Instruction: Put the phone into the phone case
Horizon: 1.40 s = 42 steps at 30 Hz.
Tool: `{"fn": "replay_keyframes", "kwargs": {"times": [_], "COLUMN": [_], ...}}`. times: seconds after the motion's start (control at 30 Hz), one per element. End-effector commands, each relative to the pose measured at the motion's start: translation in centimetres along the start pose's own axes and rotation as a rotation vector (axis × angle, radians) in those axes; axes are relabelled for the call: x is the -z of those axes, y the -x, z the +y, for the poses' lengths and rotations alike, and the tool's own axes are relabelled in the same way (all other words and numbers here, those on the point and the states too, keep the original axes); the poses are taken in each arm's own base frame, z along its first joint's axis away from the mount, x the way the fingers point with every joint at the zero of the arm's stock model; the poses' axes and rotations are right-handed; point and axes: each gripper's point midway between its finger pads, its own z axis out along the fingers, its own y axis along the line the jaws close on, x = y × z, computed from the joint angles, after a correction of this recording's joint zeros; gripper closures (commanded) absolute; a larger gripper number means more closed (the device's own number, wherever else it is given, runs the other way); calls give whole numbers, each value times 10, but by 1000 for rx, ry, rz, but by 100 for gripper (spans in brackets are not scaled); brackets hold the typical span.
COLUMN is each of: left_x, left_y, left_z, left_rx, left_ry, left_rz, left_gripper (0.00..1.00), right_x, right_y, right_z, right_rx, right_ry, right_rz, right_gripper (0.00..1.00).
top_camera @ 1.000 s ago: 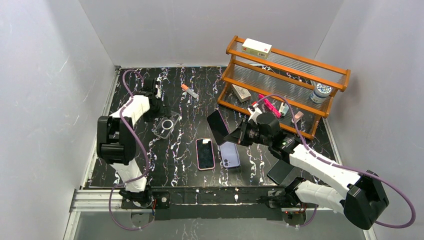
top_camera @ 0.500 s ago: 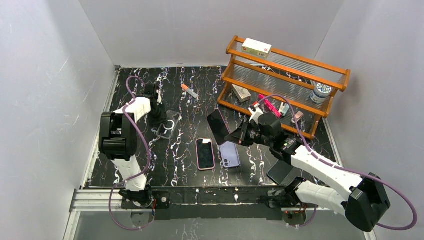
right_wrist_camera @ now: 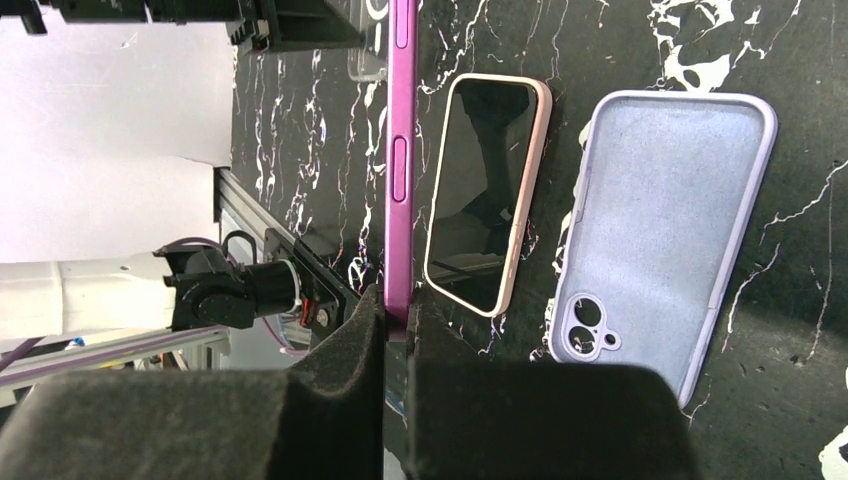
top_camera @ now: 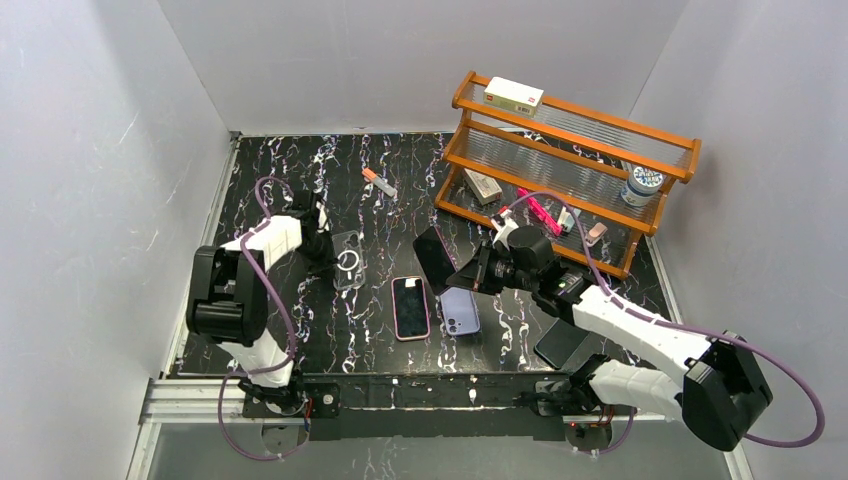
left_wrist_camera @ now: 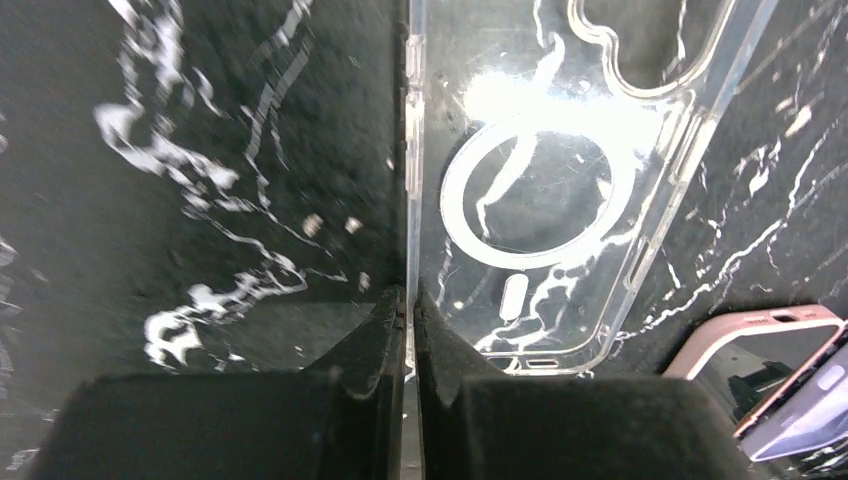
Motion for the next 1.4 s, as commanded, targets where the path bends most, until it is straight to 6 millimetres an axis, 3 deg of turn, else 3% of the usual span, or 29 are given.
{"fn": "replay_keyframes", "kwargs": {"times": [0.0, 0.27, 0.4, 0.5, 0.7, 0.83, 0.97, 1.23, 1.37], "left_x": [14, 23, 29, 39, 69, 83, 85, 79, 71], "left_y": [-29, -69, -72, -64, -23, -1, 13, 12, 2], "left_z": [-17, -16, -30, -40, -34, -32, -20, -12, -13], "left_rx": [56, 208, 283, 288, 261, 319, 408, 437, 460], "left_ry": [-48, -55, -146, -200, -152, -238, -335, -444, -480], "left_rz": [20, -11, -40, -69, -198, -239, -228, -190, -168], "left_gripper": [100, 100, 84, 67, 39, 18, 7, 2, 8], "right_x": [1, -9, -21, -31, -54, -72, -92, -133, -150], "right_y": [19, 13, 12, 11, 10, 9, 4, -15, -24], "right_z": [31, 35, 36, 38, 53, 64, 71, 83, 84], "right_rx": [24, -7, -31, -45, -37, -35, -43, -49, -48], "right_ry": [114, 151, 156, 161, 178, 185, 186, 188, 167], "right_rz": [-58, -18, 3, 15, 35, 42, 56, 109, 116], "right_gripper": [99, 99, 99, 99, 99, 99, 99, 99, 99]}}
